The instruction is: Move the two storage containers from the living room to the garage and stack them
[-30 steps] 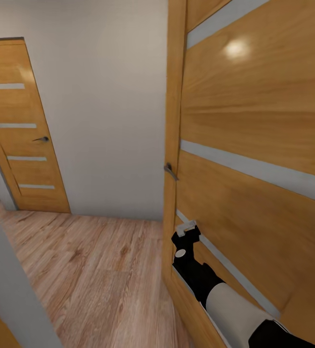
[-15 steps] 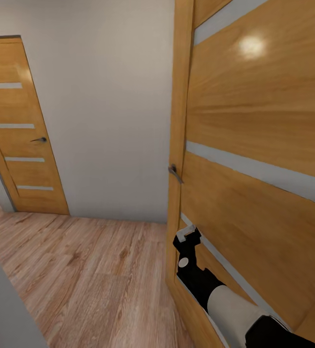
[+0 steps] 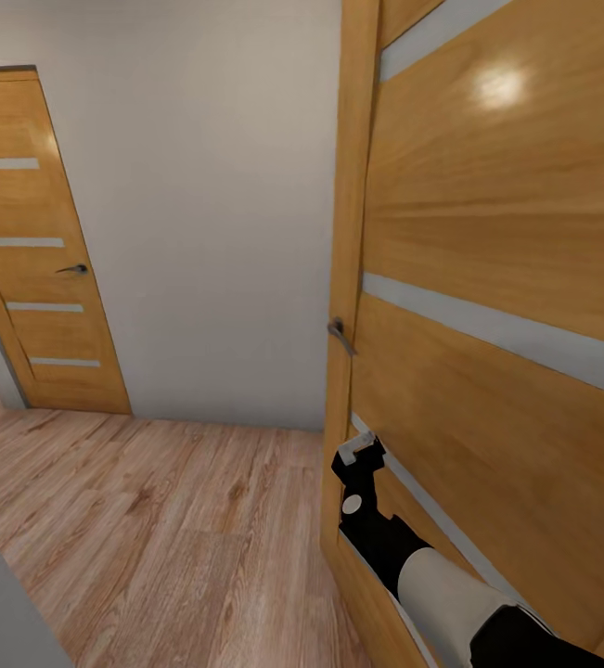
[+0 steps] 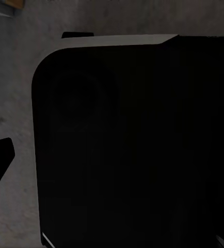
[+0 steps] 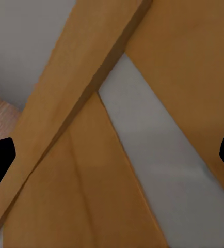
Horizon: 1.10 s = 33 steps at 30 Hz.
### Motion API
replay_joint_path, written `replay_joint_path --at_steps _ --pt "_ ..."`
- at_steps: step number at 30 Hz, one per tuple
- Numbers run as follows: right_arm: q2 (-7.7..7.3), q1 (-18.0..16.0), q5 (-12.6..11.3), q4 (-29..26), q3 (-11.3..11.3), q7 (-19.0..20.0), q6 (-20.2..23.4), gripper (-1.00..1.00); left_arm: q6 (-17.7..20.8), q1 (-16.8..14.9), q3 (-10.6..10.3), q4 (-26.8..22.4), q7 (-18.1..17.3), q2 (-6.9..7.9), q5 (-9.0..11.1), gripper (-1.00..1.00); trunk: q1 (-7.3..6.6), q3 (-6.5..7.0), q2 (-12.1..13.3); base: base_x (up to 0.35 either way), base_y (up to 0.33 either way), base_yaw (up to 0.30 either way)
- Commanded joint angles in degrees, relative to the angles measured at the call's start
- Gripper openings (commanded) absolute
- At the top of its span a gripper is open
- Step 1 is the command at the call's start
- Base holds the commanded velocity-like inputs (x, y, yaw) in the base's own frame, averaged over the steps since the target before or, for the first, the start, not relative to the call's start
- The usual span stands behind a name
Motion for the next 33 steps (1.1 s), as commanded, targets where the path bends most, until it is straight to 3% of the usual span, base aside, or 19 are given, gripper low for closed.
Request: replay_joint_path --at_steps 1,18,33 --pt "0.00 -0.09 0.31 0.09 -0.04 -0.48 0.16 1.00 -0.12 0.01 0.06 -0.03 -0.04 0.00 0.10 1.00 0.00 -0.05 -0.03 0.006 0.000 0.000" --pt "0.00 -1.54 0.19 0.06 -0.35 -0.48 1.78 1.00 -0.12 0.01 0.06 -0.10 -0.04 0.00 0.10 1.00 0.00 -0.05 -0.03 0.010 0.000 0.000" --pt "0.00 -1.59 0.12 0.09 -0.44 -0.51 1.32 1.00 -0.12 0.01 0.05 -0.06 -0.05 0.00 0.10 1.00 0.00 -0.05 -0.03 0.246 0.000 0.000"
